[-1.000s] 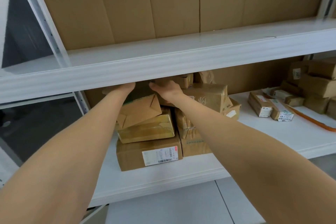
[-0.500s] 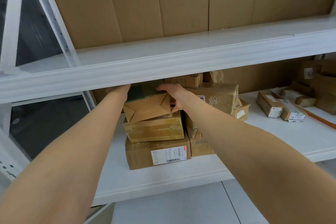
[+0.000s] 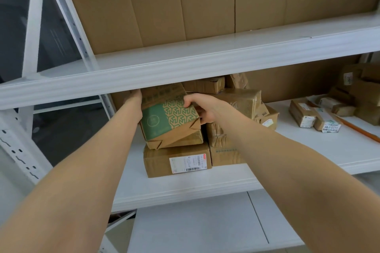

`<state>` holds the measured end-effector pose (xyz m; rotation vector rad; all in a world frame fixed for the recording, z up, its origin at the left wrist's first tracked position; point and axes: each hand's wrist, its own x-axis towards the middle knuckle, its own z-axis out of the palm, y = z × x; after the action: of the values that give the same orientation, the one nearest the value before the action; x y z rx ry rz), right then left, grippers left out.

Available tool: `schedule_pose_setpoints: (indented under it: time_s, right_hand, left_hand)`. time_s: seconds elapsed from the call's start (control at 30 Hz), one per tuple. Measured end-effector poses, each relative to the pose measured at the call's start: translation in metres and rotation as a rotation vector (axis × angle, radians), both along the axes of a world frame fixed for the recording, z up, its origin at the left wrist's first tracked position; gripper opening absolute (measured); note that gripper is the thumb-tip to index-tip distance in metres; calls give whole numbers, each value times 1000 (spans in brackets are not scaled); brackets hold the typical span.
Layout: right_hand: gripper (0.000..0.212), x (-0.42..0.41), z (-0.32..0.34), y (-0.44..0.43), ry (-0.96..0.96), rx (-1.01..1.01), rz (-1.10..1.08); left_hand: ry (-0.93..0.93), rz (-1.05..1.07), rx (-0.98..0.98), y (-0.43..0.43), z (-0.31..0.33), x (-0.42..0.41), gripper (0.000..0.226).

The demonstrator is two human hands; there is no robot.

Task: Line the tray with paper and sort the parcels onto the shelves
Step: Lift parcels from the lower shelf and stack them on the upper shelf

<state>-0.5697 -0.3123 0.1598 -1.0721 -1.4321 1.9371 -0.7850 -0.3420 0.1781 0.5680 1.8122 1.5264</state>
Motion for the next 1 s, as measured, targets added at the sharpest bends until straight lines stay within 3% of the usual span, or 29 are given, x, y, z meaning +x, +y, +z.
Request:
schedule_pose_setpoints:
  time_s: [0.1, 0.27, 0.53, 0.67, 0.8, 1.0]
  right_hand:
    - [32, 16, -5, -6, -53, 8, 71]
    - [64, 42, -7, -25, -165, 23, 72]
    - [76, 113, -14, -59, -231, 38, 44]
    - [71, 155, -9, -75, -249, 50, 2]
    - [79, 197, -6, -85, -275, 63, -47]
    - [39, 262, 1, -108, -244, 19, -170]
  left_hand:
    - [-12, -8, -36, -22, -2, 21, 82]
    - [4, -46, 20, -52, -8, 72, 57]
    - [43, -133, 43, -66, -26, 132, 44]
    - [56, -196, 41, -71, -24, 169, 45]
    - [72, -285, 35, -72, -20, 207, 48]
    - [60, -461, 28, -70, -12, 273, 50]
